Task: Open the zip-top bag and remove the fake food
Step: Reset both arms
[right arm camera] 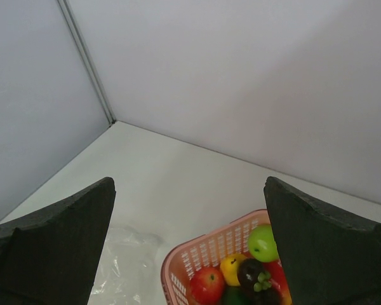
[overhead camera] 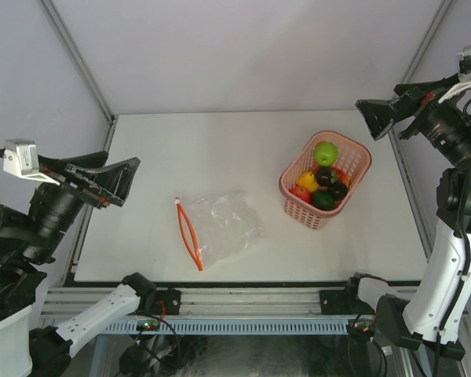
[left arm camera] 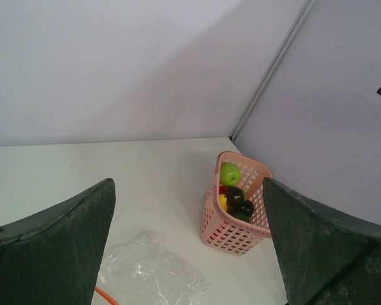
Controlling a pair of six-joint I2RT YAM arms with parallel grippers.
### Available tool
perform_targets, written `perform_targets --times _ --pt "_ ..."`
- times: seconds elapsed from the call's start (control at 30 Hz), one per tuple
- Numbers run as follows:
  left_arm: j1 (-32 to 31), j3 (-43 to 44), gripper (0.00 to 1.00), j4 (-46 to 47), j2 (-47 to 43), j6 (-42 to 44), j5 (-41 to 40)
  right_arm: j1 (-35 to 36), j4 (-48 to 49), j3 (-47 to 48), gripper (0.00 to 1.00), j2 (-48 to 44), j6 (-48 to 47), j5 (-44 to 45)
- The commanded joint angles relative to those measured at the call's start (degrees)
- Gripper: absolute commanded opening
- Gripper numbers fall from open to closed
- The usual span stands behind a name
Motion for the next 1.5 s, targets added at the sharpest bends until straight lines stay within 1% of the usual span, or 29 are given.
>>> perform_targets --times 0.0,0.2,0.43,0.6,1.47 --pt "0.3 -0.8 1.0 0.9 0.0 1.6 1.0 -0.7 3.0 -1.1 1.0 -0.7 -0.1 -0.5" --pt "0.2 -0.8 1.0 1.3 0.8 2.4 1.0 -1.7 3.2 -1.3 1.0 -0.1 0.4 -0.8" --pt "0.3 -2.4 1.0 2.2 0.8 2.4 2.0 -2.7 3.8 -3.1 1.0 -1.5 0.3 -1.9" --pt "0.3 -4.4 1.0 2.8 -1.0 1.2 1.9 -2.8 4.7 -4.3 1.0 -3.0 0.8 -1.8" --pt "0.3 -4.8 1.0 2.1 -0.6 1.4 2.2 -3.0 4.1 -4.4 1.0 -3.2 0.0 0.0"
